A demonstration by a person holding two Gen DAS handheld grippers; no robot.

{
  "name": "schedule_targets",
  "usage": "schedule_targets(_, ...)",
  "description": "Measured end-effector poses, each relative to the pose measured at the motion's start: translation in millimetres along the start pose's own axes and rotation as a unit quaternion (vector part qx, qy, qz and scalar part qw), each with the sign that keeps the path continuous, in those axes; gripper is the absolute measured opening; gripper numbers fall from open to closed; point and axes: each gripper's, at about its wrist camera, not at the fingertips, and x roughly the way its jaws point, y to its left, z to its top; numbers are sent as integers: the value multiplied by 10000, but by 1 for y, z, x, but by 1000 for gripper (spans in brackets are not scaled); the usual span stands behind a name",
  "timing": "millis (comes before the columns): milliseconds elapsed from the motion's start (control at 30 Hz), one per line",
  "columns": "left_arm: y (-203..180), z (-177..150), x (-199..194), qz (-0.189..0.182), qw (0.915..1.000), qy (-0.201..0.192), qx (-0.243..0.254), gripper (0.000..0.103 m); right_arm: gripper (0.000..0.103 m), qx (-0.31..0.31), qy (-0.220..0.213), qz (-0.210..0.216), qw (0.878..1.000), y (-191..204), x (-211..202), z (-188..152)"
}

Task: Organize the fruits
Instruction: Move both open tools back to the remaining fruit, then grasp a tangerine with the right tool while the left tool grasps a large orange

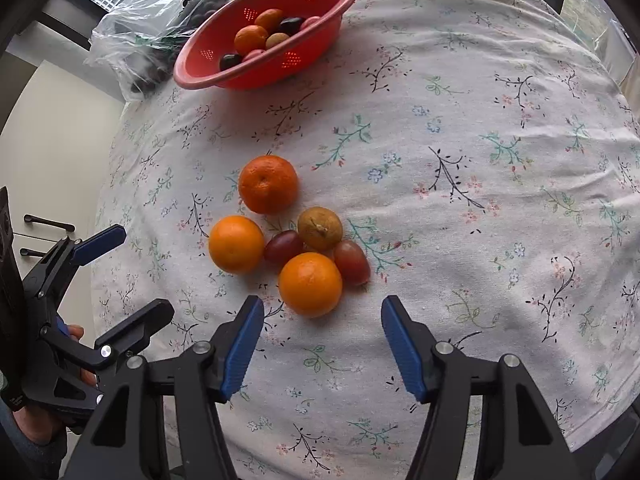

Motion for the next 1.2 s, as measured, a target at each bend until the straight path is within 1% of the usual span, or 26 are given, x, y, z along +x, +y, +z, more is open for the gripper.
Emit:
schedule_targets(233,4,-7,-2,7,9999,104,-29,103,55,-109,108,-4,9999,12,14,4)
schedule_targets(400,2,-6,3,-66,9996,270,-64,103,52,-167,119,-8,9998,11,15,4)
schedule_targets(500,0,-4,6,-94,9994,315,-45,103,52,-147,111,31,9998,10,15,6)
schedule_targets(600,1,0,9,-175,9992,350,-117,103,51,-120,113,45,9999,9,16,6)
schedule_targets(667,2,3,11,-166,9991,363,-136,103,51,-27,126,102,9999,7,16,8)
schedule_targets(733,2,8,14,-178,9991,373,-137,103,45,88,154,150,9997,5,16,10)
schedule_targets(833,1,14,18,-161,9991,374,-80,103,42,246,172,230,9993,2,15,13)
schedule_targets(933,-2,21,23,-189,9991,371,-24,103,40,401,210,331,9984,-1,15,15)
schedule_targets(1000,-4,25,27,-209,9990,382,12,103,38,386,218,331,9985,-1,15,16)
schedule_targets(1200,-12,35,37,-284,9988,389,81,103,37,365,242,455,9980,-5,9,15)
